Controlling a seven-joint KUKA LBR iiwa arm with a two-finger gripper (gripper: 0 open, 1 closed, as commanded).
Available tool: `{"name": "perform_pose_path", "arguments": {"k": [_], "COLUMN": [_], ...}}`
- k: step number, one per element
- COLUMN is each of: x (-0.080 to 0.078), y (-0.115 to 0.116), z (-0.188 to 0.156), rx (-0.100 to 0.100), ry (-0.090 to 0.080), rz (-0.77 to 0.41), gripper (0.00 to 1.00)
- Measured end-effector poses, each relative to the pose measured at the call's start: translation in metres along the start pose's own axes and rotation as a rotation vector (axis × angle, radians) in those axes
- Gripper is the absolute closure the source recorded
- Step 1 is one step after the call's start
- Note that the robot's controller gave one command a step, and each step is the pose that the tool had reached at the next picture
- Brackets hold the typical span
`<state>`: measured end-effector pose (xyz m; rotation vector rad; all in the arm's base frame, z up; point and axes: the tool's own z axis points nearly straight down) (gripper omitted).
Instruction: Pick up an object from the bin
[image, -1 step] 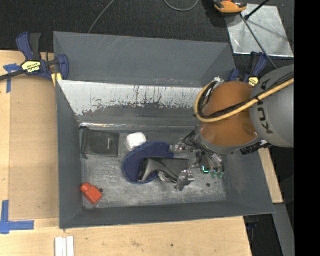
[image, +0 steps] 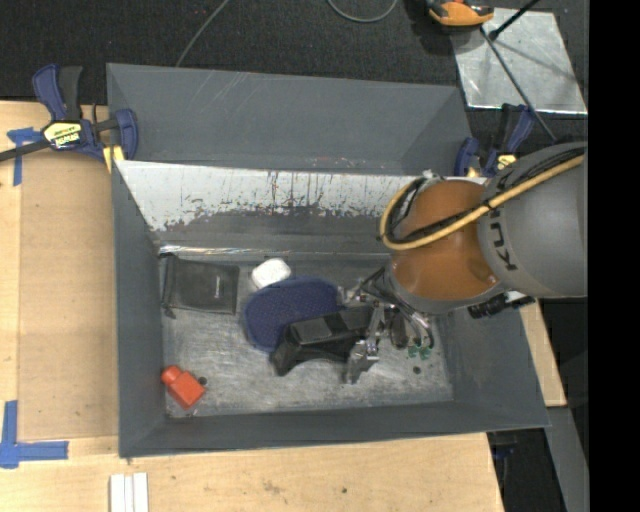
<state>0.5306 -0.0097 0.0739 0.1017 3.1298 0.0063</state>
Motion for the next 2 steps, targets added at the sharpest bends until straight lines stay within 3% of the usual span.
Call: {"name": "perform_pose_path", "arguments": {"k": [1, 2], "x": [-0.002, -0.002], "y": [0.0, -0.005], "z": [-0.003, -0.17], "rx": [0.002, 0.005], "ry": [-0.006, 0.005], "rz": [0.0, 0.022], "gripper": [1.0, 1.0]}}
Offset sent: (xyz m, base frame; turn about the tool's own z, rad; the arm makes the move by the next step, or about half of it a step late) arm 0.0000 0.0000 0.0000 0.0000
